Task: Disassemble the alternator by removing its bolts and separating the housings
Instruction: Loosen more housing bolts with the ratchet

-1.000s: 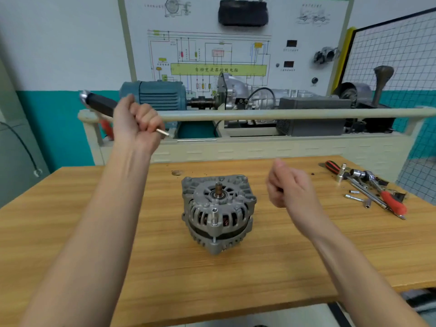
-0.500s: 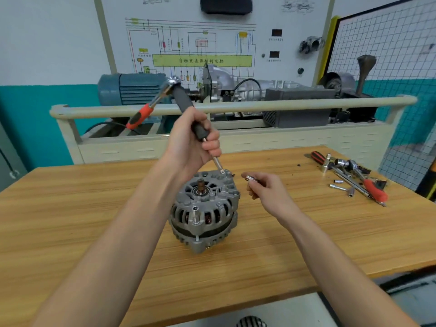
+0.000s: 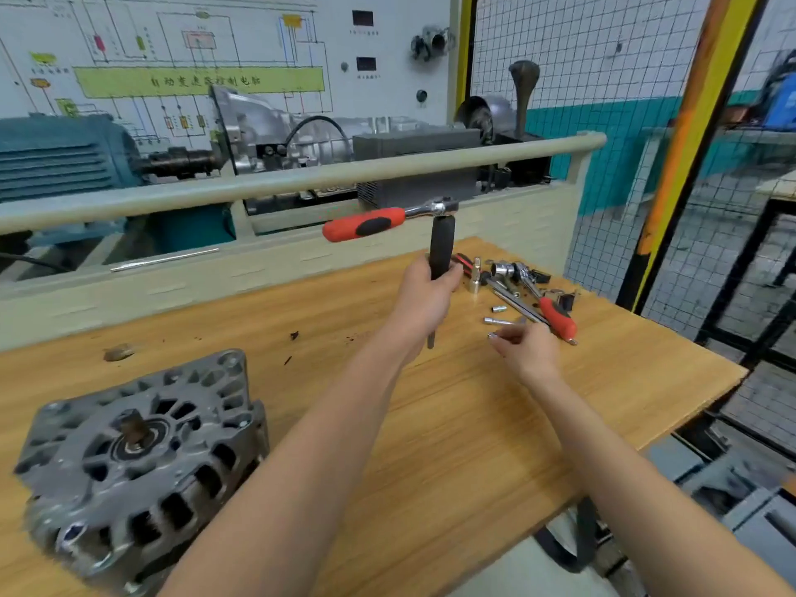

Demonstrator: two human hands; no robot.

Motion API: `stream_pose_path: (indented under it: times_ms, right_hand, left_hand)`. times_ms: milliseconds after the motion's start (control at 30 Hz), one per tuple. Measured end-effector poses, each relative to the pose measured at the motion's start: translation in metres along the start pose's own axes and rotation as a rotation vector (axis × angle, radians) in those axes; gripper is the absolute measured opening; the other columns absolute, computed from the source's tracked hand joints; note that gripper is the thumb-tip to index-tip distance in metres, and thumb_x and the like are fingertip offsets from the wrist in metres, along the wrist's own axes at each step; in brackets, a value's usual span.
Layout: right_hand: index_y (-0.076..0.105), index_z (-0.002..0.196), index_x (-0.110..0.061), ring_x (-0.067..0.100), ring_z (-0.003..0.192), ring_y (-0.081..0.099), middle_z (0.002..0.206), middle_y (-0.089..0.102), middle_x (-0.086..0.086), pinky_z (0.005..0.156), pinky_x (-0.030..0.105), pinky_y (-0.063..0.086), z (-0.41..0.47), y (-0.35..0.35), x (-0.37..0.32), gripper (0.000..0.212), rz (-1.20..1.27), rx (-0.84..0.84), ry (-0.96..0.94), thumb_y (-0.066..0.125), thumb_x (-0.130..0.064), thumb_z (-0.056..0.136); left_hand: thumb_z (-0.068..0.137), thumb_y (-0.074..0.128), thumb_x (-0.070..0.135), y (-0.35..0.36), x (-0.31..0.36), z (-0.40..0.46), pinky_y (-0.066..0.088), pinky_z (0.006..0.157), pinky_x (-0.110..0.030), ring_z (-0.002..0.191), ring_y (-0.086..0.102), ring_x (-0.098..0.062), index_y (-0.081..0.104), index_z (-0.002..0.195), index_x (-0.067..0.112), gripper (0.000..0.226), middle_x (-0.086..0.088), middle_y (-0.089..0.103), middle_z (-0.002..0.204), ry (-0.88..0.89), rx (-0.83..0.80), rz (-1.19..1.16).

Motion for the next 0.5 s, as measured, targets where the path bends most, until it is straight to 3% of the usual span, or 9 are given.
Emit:
stream_pose_path:
  times_ms: [167,300,500]
  right_hand:
    - [0.072,0.111,-0.018,0.029,0.109,0.051,0.111,0.066,0.011,0.092,0.041,0.047,0.070,-0.011,0.020,0.027,-0.414,0.184,-0.040,0.064,-0.034,0.091]
    - [0.071,0.112,-0.014,0.031,0.113,0.047,0.110,0.065,0.015,0.091,0.039,0.043,0.102,-0.003,0.019,0.028,-0.648,0.162,-0.152,0.060,-0.032,0.094]
    - [0.070,0.106,-0.014,0.029,0.115,0.045,0.107,0.066,0.009,0.092,0.038,0.037,0.112,0.012,0.019,0.020,-0.794,0.058,-0.129,0.057,-0.025,0.095]
  left_hand:
    - [0.100,0.048,0.019,0.023,-0.032,0.043,0.037,0.072,-0.031,0.069,0.042,-0.012,0.051,0.101,0.013,0.007,0.003,0.046,0.077,-0.039,0.017,0.020]
    - [0.100,0.048,0.019,0.027,-0.048,0.067,0.037,0.075,-0.033,0.070,0.042,-0.012,0.051,0.103,0.011,0.009,0.002,0.045,0.078,-0.069,0.029,0.016]
    - [0.101,0.047,0.020,0.027,-0.056,0.078,0.040,0.063,-0.027,0.069,0.042,-0.013,0.051,0.105,0.012,0.010,0.001,0.046,0.079,-0.109,0.047,-0.006]
Point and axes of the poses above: each hand's wrist, its own z-axis towards the middle knuckle, its own y-axis out of the palm, x = y × z, the point moved 2 cm from there along z, towards the middle knuckle
